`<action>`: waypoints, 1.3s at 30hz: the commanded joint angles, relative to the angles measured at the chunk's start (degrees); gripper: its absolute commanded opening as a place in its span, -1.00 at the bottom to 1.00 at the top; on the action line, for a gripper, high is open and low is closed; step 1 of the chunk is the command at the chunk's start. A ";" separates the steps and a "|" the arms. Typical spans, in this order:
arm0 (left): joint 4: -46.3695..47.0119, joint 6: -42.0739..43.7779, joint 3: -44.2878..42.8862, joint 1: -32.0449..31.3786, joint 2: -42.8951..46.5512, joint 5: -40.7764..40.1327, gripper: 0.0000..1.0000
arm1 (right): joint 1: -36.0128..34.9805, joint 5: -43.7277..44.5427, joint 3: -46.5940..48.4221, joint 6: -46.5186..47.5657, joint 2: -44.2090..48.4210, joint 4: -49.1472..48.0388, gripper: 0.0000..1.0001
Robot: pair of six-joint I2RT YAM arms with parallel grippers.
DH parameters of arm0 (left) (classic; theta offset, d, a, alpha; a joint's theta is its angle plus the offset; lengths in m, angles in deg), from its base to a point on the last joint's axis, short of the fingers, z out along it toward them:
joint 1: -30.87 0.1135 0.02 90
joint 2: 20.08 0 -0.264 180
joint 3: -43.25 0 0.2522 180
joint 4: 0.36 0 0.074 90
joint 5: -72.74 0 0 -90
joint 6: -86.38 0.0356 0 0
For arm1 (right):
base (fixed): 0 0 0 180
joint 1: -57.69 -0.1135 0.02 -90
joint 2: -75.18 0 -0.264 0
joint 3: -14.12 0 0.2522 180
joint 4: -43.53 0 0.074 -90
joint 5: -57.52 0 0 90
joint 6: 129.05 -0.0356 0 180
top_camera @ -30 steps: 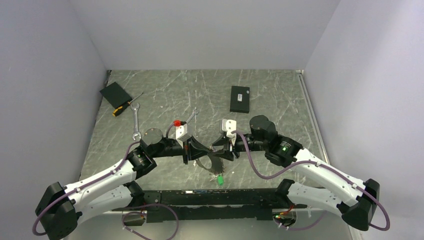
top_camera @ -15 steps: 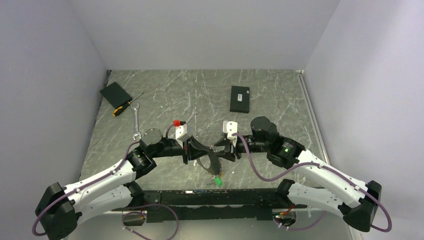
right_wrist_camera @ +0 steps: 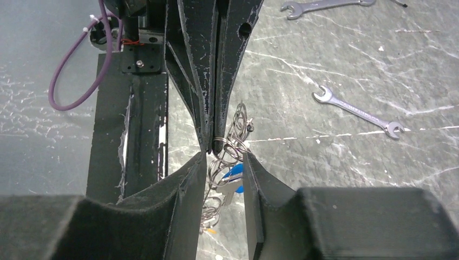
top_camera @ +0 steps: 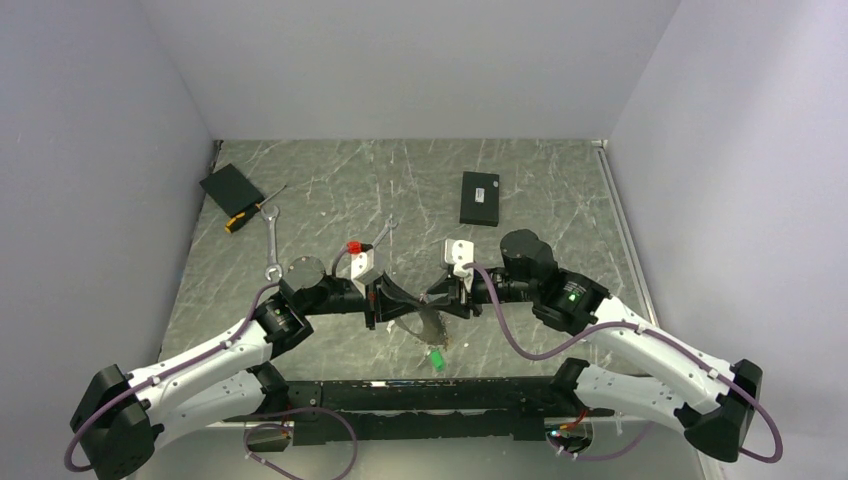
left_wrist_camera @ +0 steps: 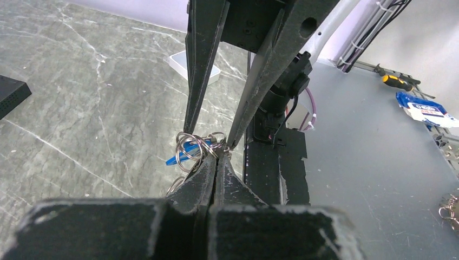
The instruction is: Put the keys on the keyring
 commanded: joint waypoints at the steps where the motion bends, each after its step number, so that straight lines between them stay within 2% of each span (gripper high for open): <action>1: 3.39 0.62 -1.65 -0.14 0.23 3.21 -1.00 | -0.10 -2.76 3.16 1.11 -0.48 -0.71 -0.34; 15: 2.66 1.17 -2.02 -0.10 0.09 3.69 -1.00 | -1.56 -3.48 4.36 2.93 -1.90 1.80 -0.33; 24: 1.98 1.78 -2.47 -0.15 -0.10 3.91 -1.00 | -3.92 -3.70 4.92 3.89 -3.47 4.09 -0.60; 32: 0.78 2.45 -2.46 -0.11 0.49 2.99 -1.00 | -5.01 -2.87 5.10 4.85 -4.07 7.09 -0.72; 35: 0.88 2.59 -2.24 -0.14 0.56 2.67 -1.00 | -5.12 -1.92 4.67 4.33 -3.80 7.01 -0.71; 36: 0.92 2.67 -2.24 -0.10 0.46 2.70 -1.00 | -5.18 -1.28 4.71 3.91 -3.60 6.79 -0.65; 39: 1.15 2.91 -2.13 -0.08 0.08 2.74 -1.00 | -5.12 0.46 4.86 1.90 -2.47 5.42 -0.31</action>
